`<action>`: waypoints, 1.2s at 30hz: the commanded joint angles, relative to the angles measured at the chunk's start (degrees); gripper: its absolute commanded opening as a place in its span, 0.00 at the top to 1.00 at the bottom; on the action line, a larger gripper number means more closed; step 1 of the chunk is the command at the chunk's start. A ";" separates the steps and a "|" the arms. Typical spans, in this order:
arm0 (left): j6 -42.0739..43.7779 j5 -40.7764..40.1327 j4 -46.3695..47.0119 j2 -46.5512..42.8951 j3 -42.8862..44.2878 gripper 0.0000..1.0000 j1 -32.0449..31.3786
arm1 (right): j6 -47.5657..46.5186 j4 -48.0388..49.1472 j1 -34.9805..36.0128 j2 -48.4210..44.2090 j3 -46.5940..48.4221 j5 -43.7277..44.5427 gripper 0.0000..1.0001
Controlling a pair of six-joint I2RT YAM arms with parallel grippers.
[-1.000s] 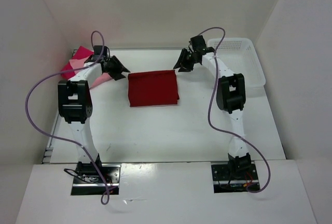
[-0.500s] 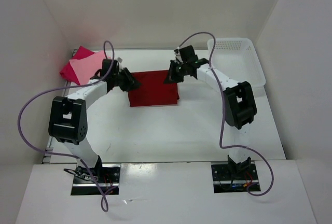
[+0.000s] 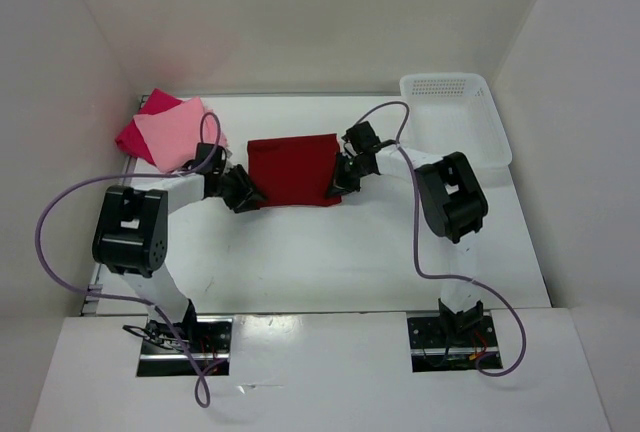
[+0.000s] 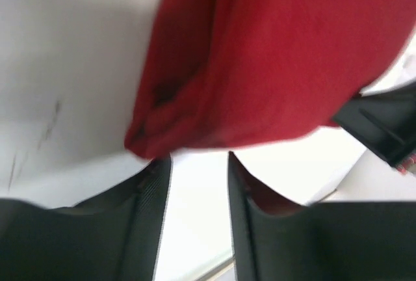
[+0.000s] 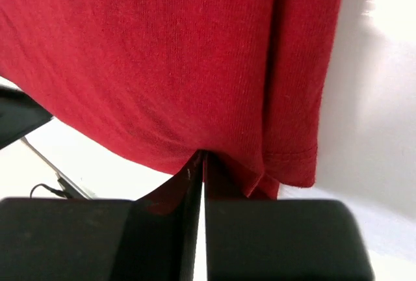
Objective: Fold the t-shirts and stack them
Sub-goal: Fold the long partially folded tshirt into a neat square, then put the neatly folded tshirt into the corner of the board with the left arm
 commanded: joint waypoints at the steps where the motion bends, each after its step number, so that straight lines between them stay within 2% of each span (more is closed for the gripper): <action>1: 2.35 1.85 -2.53 -6.93 -0.21 0.51 1.69 | -0.63 1.69 -0.39 -3.93 0.41 0.89 0.93; 5: 2.88 1.86 -3.24 -11.77 0.32 0.35 4.07 | -0.63 0.54 -0.39 -9.20 0.41 -0.70 0.64; 6: 3.40 1.16 -2.72 -11.17 1.10 0.28 4.94 | -0.63 0.54 -0.39 -10.35 -0.11 -0.70 0.60; 9: 6.29 0.11 -2.71 -4.77 5.31 0.25 5.65 | -0.63 -0.60 -0.39 -15.01 -1.43 -0.70 0.52; 13: 8.06 -0.60 -2.01 5.77 10.42 0.22 5.65 | -0.63 -0.60 -0.39 -20.55 -4.77 -0.70 0.49; 19: 8.76 -4.73 -0.16 14.39 16.83 0.23 3.73 | 0.52 -0.60 -0.91 -27.93 -9.17 -1.22 0.48; 20: 8.76 -5.43 1.05 15.37 18.32 0.25 2.76 | 1.04 -0.60 -0.91 -28.72 -9.95 -1.22 0.48; 24: 6.40 -0.45 5.89 19.94 20.87 0.48 -0.05 | 2.19 0.10 -0.91 -32.24 -12.07 -1.75 0.48; 25: 5.87 -0.43 6.68 20.56 21.58 0.62 -0.93 | 2.19 0.10 -1.44 -33.38 -12.68 -1.75 0.48; 28: 3.33 -0.43 7.30 21.18 25.01 0.84 -4.10 | 2.71 0.10 -2.75 -35.05 -13.73 -2.28 0.48; 29: 2.71 -0.43 7.31 21.18 26.15 0.94 -4.89 | 2.71 0.10 -2.76 -35.06 -14.43 -2.89 0.48; 31: 1.56 -0.43 6.35 19.61 30.96 1.00 -5.42 | 2.71 0.72 -4.17 -36.81 -15.92 -3.42 0.48; 34: 0.33 0.09 3.71 18.11 37.74 1.00 -5.42 | 3.24 0.72 -6.80 -38.65 -18.65 -4.12 0.48; 36: -0.20 1.32 2.30 18.10 45.29 1.00 -3.94 | 2.72 0.11 -7.67 -39.53 -20.15 -5.00 0.48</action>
